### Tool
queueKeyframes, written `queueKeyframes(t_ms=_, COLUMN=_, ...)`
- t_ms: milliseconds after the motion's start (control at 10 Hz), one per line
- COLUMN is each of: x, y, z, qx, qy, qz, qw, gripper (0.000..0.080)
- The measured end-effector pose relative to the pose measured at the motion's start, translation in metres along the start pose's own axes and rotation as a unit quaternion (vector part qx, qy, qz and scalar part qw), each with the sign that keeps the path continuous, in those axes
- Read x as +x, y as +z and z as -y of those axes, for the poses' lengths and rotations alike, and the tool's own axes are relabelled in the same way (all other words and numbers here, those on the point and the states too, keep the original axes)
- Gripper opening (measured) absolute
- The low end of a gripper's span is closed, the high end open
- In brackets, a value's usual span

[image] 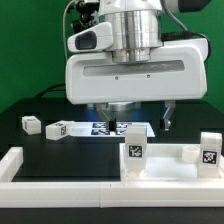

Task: Assemble square table

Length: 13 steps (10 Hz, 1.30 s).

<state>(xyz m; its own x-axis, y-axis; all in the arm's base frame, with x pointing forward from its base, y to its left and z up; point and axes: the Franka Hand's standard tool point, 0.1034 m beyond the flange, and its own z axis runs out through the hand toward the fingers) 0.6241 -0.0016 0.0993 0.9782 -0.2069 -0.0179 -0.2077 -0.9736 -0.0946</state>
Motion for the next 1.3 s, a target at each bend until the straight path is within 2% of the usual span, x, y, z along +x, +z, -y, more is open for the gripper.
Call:
queueKeyframes(t_ms=100, x=0.003, y=0.001, z=-0.002, qx=0.000, qy=0.002, qz=0.019, qw=1.000, gripper=0.0649)
queueKeyframes(t_ms=200, x=0.008, y=0.004, z=-0.002, qx=-0.001, qy=0.002, qz=0.012, qw=1.000, gripper=0.0649)
queueKeyframes(t_ms=500, x=0.005, y=0.013, z=0.001, qx=-0.003, qy=0.015, qz=0.015, qw=1.000, gripper=0.0649)
queueKeyframes(t_ms=600, x=0.005, y=0.013, z=0.001, qx=-0.003, qy=0.015, qz=0.015, qw=1.000, gripper=0.0548)
queueKeyframes(t_ms=700, x=0.005, y=0.013, z=0.001, qx=-0.003, qy=0.016, qz=0.015, qw=1.000, gripper=0.0548)
queueKeyframes(t_ms=800, x=0.005, y=0.013, z=0.001, qx=-0.003, qy=0.050, qz=0.015, qw=0.999, gripper=0.0348)
queueKeyframes(t_ms=900, x=0.005, y=0.013, z=0.001, qx=-0.004, qy=0.096, qz=0.015, qw=0.995, gripper=0.0289)
queueKeyframes(t_ms=1200, x=0.005, y=0.014, z=0.001, qx=-0.005, qy=0.185, qz=0.013, qw=0.983, gripper=0.0289)
queueKeyframes(t_ms=1300, x=0.005, y=0.015, z=-0.001, qx=-0.005, qy=0.264, qz=-0.016, qw=0.964, gripper=0.0289)
